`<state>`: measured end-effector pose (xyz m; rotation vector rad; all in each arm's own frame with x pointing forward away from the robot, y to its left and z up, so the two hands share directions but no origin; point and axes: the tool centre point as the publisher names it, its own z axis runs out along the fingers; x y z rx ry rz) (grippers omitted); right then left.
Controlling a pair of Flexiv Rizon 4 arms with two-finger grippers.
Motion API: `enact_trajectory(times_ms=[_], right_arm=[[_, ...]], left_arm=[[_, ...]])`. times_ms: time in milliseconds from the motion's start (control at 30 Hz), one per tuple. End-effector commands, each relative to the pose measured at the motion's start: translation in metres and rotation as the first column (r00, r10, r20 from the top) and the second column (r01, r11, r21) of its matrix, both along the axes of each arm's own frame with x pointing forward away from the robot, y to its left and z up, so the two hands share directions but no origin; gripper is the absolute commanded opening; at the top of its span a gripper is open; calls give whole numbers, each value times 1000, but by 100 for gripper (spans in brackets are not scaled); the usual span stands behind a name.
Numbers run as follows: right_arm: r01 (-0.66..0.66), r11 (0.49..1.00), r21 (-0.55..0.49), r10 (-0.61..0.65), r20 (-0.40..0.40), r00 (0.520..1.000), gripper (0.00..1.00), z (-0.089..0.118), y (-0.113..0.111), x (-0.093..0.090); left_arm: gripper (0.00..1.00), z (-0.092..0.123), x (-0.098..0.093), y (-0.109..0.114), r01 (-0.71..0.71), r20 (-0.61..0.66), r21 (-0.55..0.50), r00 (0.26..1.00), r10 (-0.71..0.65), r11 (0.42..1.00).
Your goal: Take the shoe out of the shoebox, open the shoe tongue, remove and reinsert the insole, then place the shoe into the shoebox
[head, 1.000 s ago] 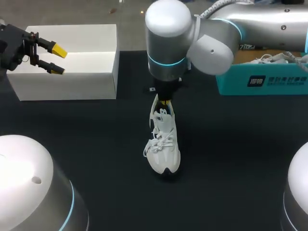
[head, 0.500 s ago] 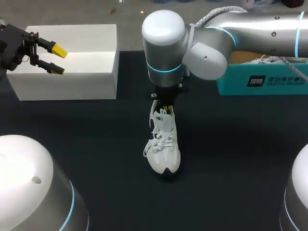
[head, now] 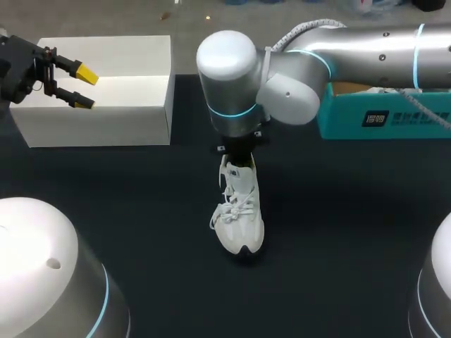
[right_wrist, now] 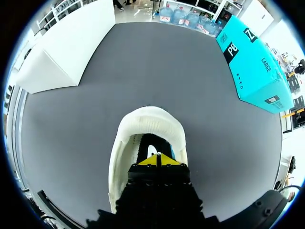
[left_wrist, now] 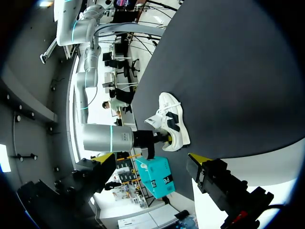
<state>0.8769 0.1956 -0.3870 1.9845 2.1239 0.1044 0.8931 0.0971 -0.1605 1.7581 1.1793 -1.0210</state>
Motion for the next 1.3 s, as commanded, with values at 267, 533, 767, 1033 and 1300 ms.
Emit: enact_trajectory(times_ms=[267, 533, 767, 1033, 1300], right_arm=[[9, 1000, 4, -9, 17, 1000, 0, 20, -8, -6], [17, 999, -36, -17, 8, 1000, 0, 21, -17, -9], [35, 999, -41, -36, -31, 999, 0, -1, -18, -6], [43, 998, -40, -44, -36, 998, 0, -13, -15, -3], [42, 999, -28, -44, -54, 998, 0, -34, -8, -3]], left_arm=[[100, 0, 0, 0, 1, 1, 3, 1000, -1, 1000], [100, 0, 0, 0, 1, 1, 3, 1000, -1, 1000], [100, 0, 0, 0, 1, 1, 3, 1000, -1, 1000], [100, 0, 0, 0, 1, 1, 3, 1000, -1, 1000], [100, 0, 0, 0, 1, 1, 3, 1000, -1, 1000]])
